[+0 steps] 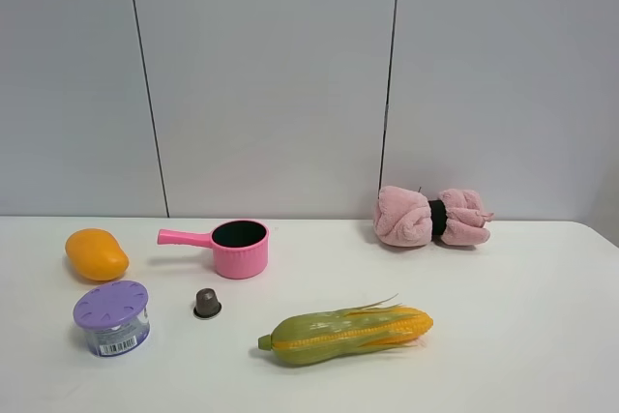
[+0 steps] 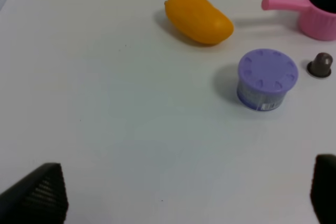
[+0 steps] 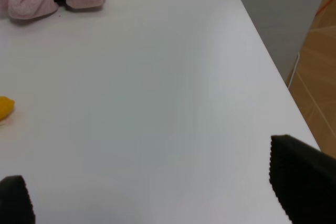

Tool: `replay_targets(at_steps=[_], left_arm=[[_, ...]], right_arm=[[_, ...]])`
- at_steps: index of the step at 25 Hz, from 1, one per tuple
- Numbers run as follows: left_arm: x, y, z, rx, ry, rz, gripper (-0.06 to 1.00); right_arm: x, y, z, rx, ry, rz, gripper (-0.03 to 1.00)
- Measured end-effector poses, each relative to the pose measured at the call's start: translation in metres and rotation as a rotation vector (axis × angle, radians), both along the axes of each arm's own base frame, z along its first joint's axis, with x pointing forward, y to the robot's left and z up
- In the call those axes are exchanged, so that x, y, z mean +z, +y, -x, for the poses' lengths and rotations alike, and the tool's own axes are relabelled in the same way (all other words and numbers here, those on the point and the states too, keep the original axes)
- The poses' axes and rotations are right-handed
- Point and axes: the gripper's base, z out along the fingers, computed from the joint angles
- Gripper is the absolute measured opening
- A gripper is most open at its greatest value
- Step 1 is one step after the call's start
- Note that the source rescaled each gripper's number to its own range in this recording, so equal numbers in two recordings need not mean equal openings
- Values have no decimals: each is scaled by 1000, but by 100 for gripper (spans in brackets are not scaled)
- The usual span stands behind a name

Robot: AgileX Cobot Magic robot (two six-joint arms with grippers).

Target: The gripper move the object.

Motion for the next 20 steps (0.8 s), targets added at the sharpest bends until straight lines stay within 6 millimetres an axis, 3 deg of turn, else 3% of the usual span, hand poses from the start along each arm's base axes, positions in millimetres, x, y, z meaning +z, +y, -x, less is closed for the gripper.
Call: replay_targets(at_steps=[20], left_arm=[[0, 0, 0, 0, 0, 0, 100]], right_arm=[[0, 0, 0, -2, 0, 1, 100]])
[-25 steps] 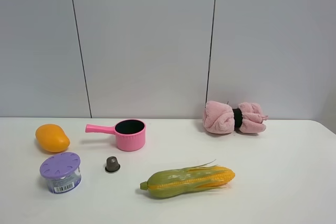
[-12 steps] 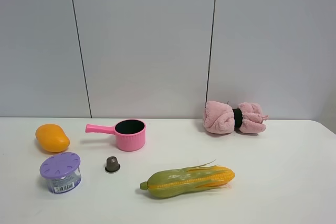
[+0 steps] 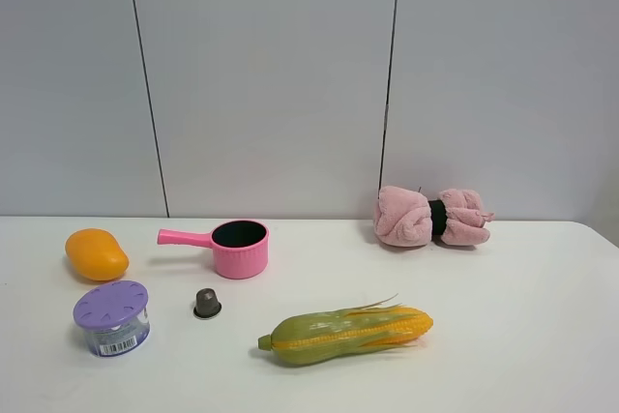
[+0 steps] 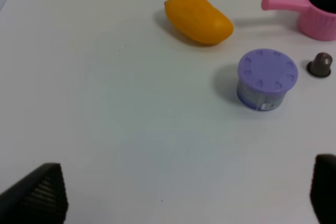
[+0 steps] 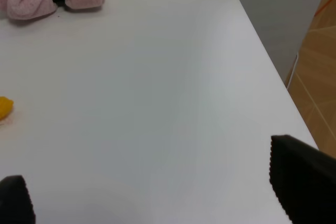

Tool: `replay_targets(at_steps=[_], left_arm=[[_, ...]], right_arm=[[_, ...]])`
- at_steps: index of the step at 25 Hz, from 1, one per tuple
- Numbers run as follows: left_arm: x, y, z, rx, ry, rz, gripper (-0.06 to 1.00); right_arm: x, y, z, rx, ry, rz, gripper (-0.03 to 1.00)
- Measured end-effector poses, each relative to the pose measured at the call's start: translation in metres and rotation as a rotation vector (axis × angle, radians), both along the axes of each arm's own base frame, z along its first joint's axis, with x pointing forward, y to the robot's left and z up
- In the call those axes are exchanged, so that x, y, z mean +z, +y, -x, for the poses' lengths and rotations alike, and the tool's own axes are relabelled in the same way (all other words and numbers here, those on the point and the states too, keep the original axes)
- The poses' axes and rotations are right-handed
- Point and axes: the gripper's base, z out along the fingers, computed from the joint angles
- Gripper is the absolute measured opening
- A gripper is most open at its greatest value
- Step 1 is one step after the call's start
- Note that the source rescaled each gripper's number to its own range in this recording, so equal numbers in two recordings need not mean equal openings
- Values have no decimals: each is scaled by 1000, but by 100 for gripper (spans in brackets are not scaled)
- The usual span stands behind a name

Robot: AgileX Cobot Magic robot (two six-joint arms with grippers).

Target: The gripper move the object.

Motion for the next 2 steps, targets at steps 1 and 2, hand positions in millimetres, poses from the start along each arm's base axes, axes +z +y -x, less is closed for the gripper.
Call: replay_targets(at_steps=[1, 2], left_arm=[[0, 0, 0, -1, 0, -1, 100], [0, 0, 0, -1, 0, -1, 100]], right_arm=[[0, 0, 0, 0, 0, 0, 100], [0, 0, 0, 0, 0, 0, 100]])
